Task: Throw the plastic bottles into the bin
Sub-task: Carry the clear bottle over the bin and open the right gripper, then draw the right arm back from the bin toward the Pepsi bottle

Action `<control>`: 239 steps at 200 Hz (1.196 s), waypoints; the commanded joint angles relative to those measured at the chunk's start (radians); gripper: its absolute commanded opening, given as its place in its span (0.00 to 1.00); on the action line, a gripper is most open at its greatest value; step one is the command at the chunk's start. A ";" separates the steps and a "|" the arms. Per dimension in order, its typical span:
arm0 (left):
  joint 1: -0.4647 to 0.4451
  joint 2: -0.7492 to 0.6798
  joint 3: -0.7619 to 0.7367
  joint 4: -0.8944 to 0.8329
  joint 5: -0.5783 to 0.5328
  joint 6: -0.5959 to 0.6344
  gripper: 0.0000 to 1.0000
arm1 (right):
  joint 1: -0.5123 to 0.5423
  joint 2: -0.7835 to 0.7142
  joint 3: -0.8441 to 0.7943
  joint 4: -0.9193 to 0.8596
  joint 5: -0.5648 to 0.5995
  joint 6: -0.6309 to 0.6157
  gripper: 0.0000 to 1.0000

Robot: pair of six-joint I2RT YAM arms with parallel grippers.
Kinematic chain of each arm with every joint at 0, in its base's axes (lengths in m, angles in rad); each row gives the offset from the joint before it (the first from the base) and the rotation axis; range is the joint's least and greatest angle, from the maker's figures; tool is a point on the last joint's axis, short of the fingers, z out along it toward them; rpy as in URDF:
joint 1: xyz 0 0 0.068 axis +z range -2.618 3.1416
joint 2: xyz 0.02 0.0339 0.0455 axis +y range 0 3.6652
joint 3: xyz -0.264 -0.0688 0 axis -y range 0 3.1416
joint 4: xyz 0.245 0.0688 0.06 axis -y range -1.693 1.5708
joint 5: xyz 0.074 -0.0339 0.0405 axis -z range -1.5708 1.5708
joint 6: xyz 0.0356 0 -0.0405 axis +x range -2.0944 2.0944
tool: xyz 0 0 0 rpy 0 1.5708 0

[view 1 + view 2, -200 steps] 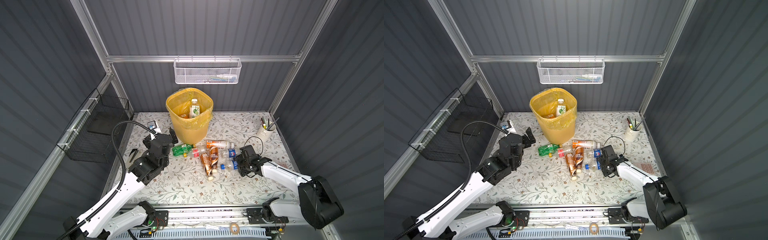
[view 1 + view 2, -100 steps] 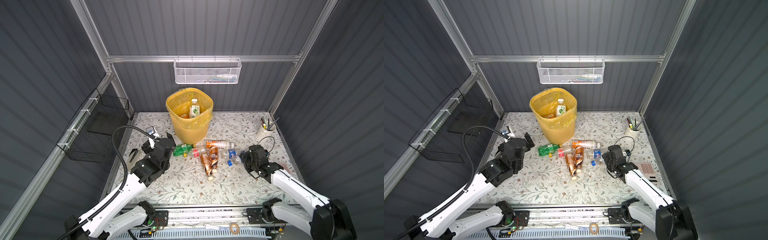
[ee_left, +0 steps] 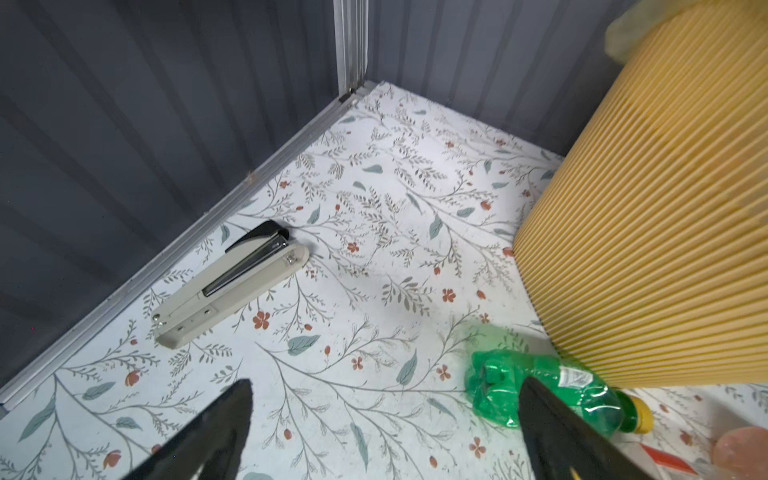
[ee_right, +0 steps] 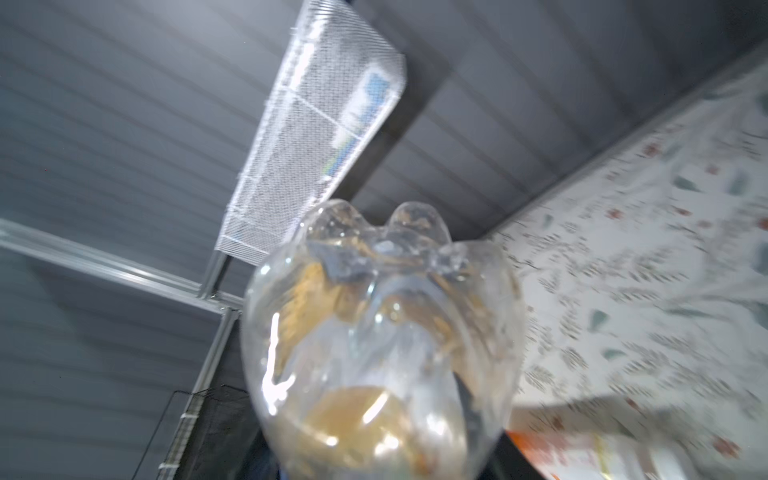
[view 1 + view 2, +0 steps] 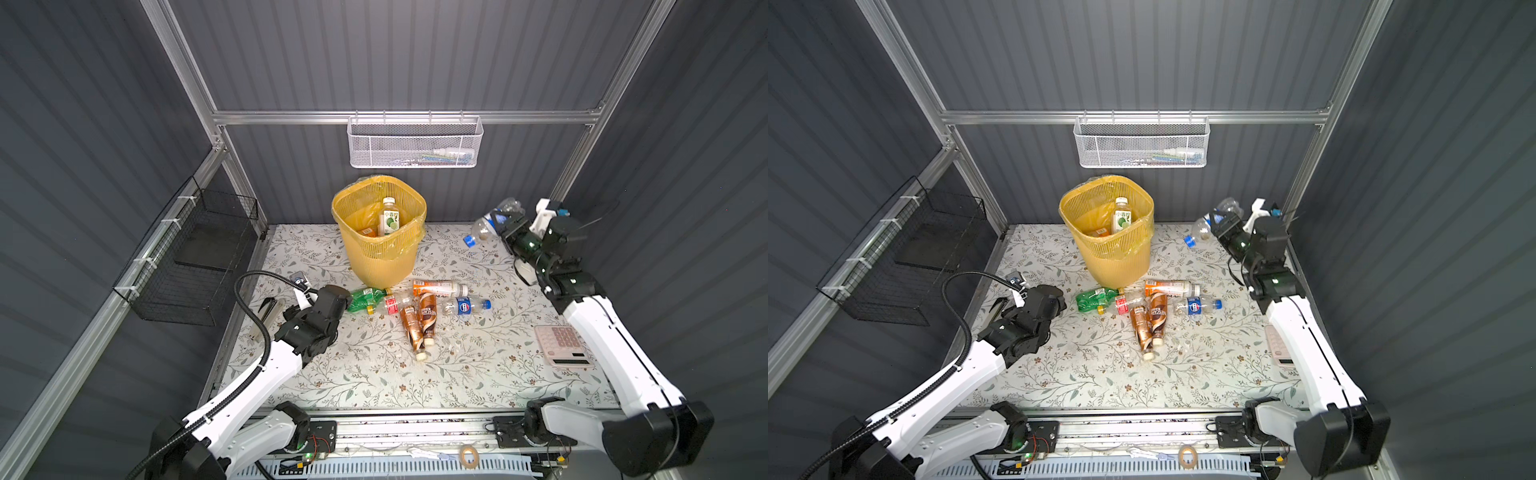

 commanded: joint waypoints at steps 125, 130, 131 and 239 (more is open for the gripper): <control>0.008 0.037 0.004 0.021 0.161 0.001 0.99 | 0.248 0.528 0.809 -0.385 -0.013 -0.282 0.99; 0.008 0.047 0.015 0.014 0.163 0.003 0.99 | 0.246 0.520 0.794 -0.411 0.006 -0.290 0.99; 0.008 0.049 0.018 0.012 0.164 0.002 0.99 | 0.245 0.518 0.790 -0.413 0.007 -0.292 0.99; 0.004 0.107 0.013 0.101 0.285 0.030 1.00 | 0.086 0.066 -0.119 -0.240 0.183 -0.054 0.99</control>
